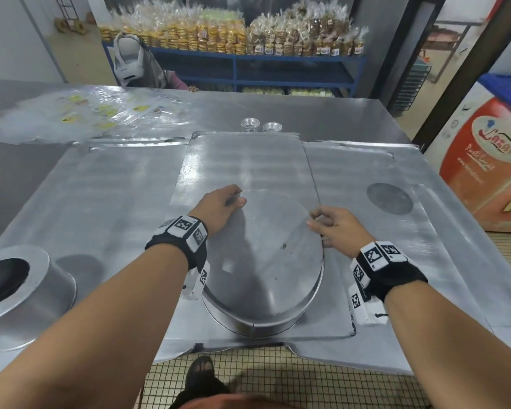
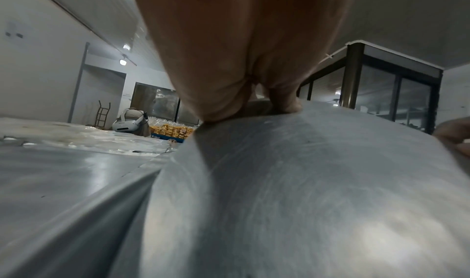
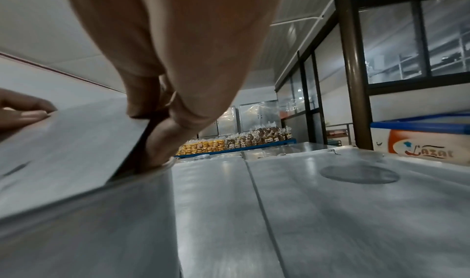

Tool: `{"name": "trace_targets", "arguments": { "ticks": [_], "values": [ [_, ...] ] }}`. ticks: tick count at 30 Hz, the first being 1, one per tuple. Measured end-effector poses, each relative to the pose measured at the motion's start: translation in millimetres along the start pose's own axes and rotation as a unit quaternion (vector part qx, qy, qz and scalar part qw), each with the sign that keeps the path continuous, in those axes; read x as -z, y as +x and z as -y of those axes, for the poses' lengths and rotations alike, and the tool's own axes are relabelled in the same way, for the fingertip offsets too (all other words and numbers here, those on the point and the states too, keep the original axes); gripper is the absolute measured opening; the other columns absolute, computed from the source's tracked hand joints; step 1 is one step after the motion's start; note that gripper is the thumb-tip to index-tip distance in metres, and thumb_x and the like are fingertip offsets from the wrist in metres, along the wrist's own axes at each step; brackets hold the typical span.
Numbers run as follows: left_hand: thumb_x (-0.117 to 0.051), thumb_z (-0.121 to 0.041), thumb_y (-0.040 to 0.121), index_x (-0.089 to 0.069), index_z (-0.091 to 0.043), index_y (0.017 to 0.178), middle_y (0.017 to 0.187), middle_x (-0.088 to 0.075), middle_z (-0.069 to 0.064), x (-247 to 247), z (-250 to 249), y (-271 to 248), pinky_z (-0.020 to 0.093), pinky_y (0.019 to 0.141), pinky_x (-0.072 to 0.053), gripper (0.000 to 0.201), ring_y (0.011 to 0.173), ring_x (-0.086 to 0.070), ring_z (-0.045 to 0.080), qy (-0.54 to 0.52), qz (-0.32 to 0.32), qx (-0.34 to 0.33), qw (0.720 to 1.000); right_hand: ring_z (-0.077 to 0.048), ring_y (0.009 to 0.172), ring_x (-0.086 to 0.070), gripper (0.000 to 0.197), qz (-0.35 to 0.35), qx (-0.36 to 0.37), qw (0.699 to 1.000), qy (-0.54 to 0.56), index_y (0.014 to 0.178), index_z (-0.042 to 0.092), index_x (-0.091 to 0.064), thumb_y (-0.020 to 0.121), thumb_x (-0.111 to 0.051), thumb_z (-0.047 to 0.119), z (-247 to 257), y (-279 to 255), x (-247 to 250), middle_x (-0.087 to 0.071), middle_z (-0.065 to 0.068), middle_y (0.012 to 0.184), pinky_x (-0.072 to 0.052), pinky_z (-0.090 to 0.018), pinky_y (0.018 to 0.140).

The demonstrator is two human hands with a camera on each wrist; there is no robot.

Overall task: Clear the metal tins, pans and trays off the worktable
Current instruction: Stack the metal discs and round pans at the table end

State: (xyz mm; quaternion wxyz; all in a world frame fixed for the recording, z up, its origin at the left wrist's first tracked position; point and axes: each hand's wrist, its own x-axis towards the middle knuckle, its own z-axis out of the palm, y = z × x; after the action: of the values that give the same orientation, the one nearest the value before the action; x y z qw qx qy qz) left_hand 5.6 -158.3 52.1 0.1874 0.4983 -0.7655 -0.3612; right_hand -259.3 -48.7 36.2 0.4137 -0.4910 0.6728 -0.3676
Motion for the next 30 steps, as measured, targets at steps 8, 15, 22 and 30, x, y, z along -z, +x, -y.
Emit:
{"name": "trace_targets", "arguments": {
  "ticks": [8,15,22,30],
  "values": [
    [-0.056,-0.034,0.103,-0.054,-0.014,0.137,0.141,-0.057,0.010,0,-4,3,0.036,0.104,-0.040,0.040,0.128,-0.053,0.028,0.044,0.062,0.019,0.997,-0.019,0.065,-0.058,0.011,0.027,0.014,0.994,-0.108,0.089,0.015,-0.069,0.084,-0.075,0.007,-1,3,6,-0.057,-0.005,0.068,-0.059,-0.041,0.072],
    [-0.060,-0.027,0.100,-0.063,-0.009,0.127,0.125,-0.063,0.016,2,-16,7,0.032,0.094,-0.043,0.032,0.118,-0.057,0.034,0.132,0.066,0.020,0.989,-0.026,0.078,-0.071,0.039,-0.013,0.044,0.994,-0.101,0.103,0.032,-0.073,0.078,-0.078,0.002,6,4,-2,-0.071,-0.007,0.089,-0.060,-0.034,0.078],
    [-0.063,-0.027,0.098,-0.066,-0.008,0.122,0.119,-0.066,0.015,-1,-16,9,0.025,0.081,-0.037,0.031,0.112,-0.058,0.033,0.174,0.077,0.006,0.982,-0.002,0.051,-0.059,0.027,-0.010,0.020,0.981,-0.193,0.091,0.018,-0.070,0.073,-0.080,0.000,14,6,-9,-0.071,-0.004,0.079,-0.048,-0.012,0.055],
    [-0.076,-0.020,0.088,-0.073,-0.017,0.111,0.100,-0.071,0.006,3,-21,13,0.022,0.075,-0.042,0.024,0.088,-0.060,0.018,0.139,0.049,-0.018,0.989,-0.007,0.071,-0.065,0.028,-0.100,0.061,0.974,-0.191,0.107,0.012,-0.077,0.079,-0.081,0.013,11,8,-17,-0.072,-0.003,0.085,-0.051,-0.014,0.081]
  ]
}}
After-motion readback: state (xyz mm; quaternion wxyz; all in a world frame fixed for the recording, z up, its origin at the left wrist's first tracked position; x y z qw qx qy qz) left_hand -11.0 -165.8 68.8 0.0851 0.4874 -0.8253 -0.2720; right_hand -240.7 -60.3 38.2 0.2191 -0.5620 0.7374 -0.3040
